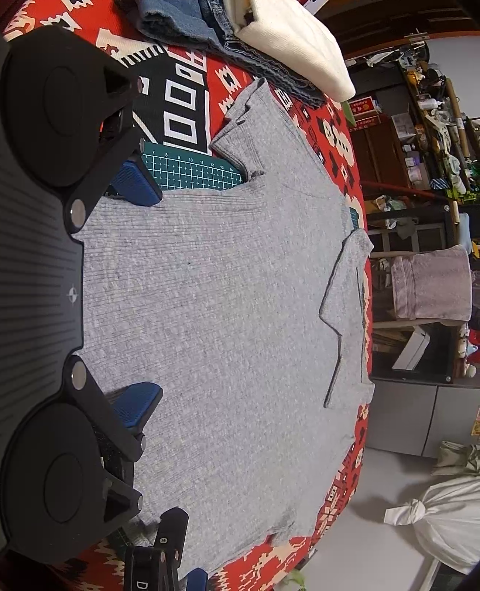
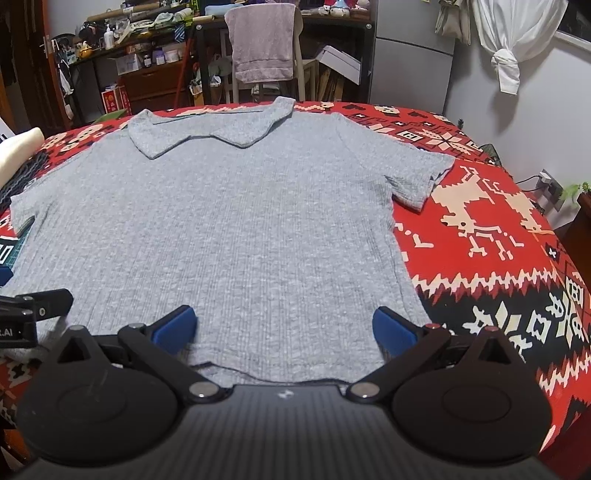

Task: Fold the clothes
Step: 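Rotate both grippers and move them to the shirt's side edge, then close both grippers on the side edge of the grey shirt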

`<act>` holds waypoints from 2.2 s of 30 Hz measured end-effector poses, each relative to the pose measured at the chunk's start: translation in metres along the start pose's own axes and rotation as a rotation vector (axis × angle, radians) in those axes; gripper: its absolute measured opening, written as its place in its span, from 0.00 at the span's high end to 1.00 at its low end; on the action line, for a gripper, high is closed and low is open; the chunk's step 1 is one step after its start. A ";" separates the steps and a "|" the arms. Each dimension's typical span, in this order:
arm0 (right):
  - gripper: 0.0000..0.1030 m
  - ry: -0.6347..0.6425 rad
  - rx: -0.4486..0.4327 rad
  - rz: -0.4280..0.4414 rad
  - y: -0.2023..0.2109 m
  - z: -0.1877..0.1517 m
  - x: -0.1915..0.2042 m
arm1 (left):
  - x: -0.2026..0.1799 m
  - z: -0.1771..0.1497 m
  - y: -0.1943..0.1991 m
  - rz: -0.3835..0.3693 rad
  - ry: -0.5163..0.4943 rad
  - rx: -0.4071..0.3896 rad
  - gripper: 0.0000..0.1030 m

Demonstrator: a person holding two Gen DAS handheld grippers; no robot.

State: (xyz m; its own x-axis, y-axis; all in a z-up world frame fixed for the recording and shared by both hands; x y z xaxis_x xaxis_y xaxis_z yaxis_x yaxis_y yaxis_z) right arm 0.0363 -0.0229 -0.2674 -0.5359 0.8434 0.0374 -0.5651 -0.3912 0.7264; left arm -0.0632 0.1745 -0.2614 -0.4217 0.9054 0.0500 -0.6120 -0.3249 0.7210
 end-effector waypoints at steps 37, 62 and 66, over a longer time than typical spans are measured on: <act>0.19 0.603 -0.070 0.178 0.082 0.021 0.008 | -0.023 0.009 0.076 -0.314 -0.597 -0.132 0.21; 0.71 0.820 0.024 0.107 0.064 -0.015 0.005 | -0.030 -0.057 0.064 -0.195 -1.132 -0.124 0.60; 0.71 0.817 0.023 0.104 0.064 -0.015 0.005 | -0.030 -0.054 0.061 -0.151 -1.156 -0.143 0.57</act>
State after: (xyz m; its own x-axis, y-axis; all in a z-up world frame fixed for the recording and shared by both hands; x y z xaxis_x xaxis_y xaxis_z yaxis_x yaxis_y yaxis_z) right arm -0.0125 -0.0495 -0.2311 -0.8770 0.2663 -0.3999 -0.4796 -0.4375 0.7606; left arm -0.1238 0.1129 -0.2565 0.4745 0.6234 0.6214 -0.7043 -0.1545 0.6928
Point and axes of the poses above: each gripper's, at about its wrist camera, not at the fingertips, and y roughly against the way its jaws point, x to its left, z to its top, the point moved 9 cm from there along -y, roughly the way its jaws point, and after that the axes turned 2 degrees about -y, right-handed, at the moved point
